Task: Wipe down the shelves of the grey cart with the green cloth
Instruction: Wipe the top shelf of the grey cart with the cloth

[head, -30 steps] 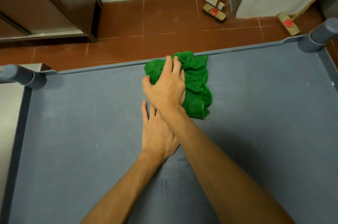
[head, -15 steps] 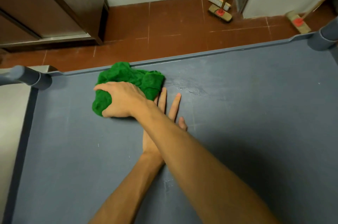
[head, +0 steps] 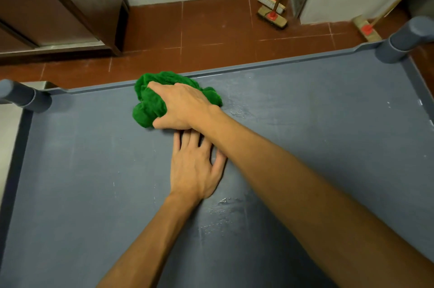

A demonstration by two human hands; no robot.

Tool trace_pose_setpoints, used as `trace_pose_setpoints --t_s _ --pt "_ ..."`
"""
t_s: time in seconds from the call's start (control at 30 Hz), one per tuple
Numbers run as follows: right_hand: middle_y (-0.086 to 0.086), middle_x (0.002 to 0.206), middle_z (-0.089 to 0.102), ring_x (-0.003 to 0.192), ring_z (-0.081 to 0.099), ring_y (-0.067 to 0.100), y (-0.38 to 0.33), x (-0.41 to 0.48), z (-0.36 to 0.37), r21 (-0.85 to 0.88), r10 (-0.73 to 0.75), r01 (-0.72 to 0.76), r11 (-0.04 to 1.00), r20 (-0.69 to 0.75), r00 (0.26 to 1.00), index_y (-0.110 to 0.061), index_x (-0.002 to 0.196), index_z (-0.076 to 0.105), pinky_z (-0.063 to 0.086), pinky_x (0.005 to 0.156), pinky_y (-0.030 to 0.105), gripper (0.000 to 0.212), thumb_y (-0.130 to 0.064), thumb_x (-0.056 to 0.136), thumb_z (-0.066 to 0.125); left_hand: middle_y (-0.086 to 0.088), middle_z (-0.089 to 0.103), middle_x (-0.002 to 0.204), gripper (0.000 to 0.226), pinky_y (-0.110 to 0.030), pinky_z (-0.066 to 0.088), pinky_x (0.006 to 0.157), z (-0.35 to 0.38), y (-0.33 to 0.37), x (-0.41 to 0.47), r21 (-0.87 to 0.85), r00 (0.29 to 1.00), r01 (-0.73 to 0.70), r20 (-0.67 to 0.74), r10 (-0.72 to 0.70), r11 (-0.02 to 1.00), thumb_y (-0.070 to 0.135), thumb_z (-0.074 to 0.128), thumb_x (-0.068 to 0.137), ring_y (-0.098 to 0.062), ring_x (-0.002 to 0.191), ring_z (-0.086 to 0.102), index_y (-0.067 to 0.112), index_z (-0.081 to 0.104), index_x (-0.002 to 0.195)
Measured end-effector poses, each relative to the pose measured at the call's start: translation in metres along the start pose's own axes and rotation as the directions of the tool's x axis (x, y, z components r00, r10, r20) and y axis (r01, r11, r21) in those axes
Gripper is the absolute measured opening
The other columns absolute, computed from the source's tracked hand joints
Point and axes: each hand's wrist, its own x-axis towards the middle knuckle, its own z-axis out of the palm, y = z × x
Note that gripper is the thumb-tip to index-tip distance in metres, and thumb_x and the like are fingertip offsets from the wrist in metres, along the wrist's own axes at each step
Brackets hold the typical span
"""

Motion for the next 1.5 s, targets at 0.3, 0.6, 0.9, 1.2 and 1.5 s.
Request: trace_pose_setpoints --t_s 0.3,0.6,0.9,1.2,1.5 --pt "0.012 0.127 0.064 0.116 0.058 0.035 0.061 -0.045 -0.033 -0.007 0.238 -0.240 0.971 -0.078 0.968 -0.032 0.146 0.036 0.049 0.089 0.040 0.083 -0.061 0.072 0.062 -0.016 0.038 0.158 0.054 -0.053 0.015 0.124 0.007 -0.001 -0.001 0.005 0.999 -0.034 0.011 0.034 0.999 0.042 0.046 0.097 -0.033 0.151 0.028 0.018 0.052 0.145" --pt "0.019 0.144 0.050 0.128 0.049 0.041 0.190 -0.169 -0.101 0.031 0.616 -0.623 0.782 -0.193 0.764 -0.033 0.153 0.022 0.045 0.099 0.045 0.105 -0.077 0.061 0.044 -0.012 0.024 0.167 0.061 -0.052 0.012 0.126 0.006 0.001 -0.004 -0.011 1.000 -0.026 0.011 0.026 1.000 0.044 0.040 0.097 -0.029 0.155 0.021 0.026 0.039 0.155" --pt "0.024 0.143 0.050 0.130 0.046 0.045 0.240 -0.235 -0.117 0.191 0.779 -0.771 0.608 -0.328 0.534 -0.030 0.154 0.019 0.040 0.104 0.048 0.102 -0.072 0.065 0.044 -0.013 0.024 0.166 0.061 -0.052 0.011 0.125 0.009 0.004 -0.004 0.006 0.999 -0.021 -0.023 0.021 1.000 0.044 0.038 0.096 -0.030 0.154 0.021 0.026 0.040 0.155" --pt "0.005 0.109 0.062 0.109 0.056 0.037 0.192 -0.251 -0.086 0.150 0.629 -0.622 0.768 -0.353 0.692 -0.034 0.136 0.041 0.041 0.083 0.037 0.070 -0.057 0.070 0.049 -0.016 0.025 0.165 0.060 -0.055 0.014 0.124 0.011 0.002 -0.004 0.030 0.999 -0.020 -0.041 0.021 0.999 0.041 0.038 0.097 -0.033 0.153 0.022 0.024 0.041 0.155" --pt "-0.006 0.144 0.053 0.124 0.055 0.024 0.084 -0.265 -0.029 0.078 0.516 -0.512 0.855 -0.219 0.828 -0.032 0.145 0.040 0.042 0.102 0.035 0.076 -0.047 0.071 0.052 -0.016 0.024 0.165 0.058 -0.055 0.013 0.124 0.015 -0.002 -0.004 0.024 0.998 -0.034 -0.058 0.035 0.999 0.041 0.037 0.099 -0.032 0.154 0.019 0.025 0.039 0.155"
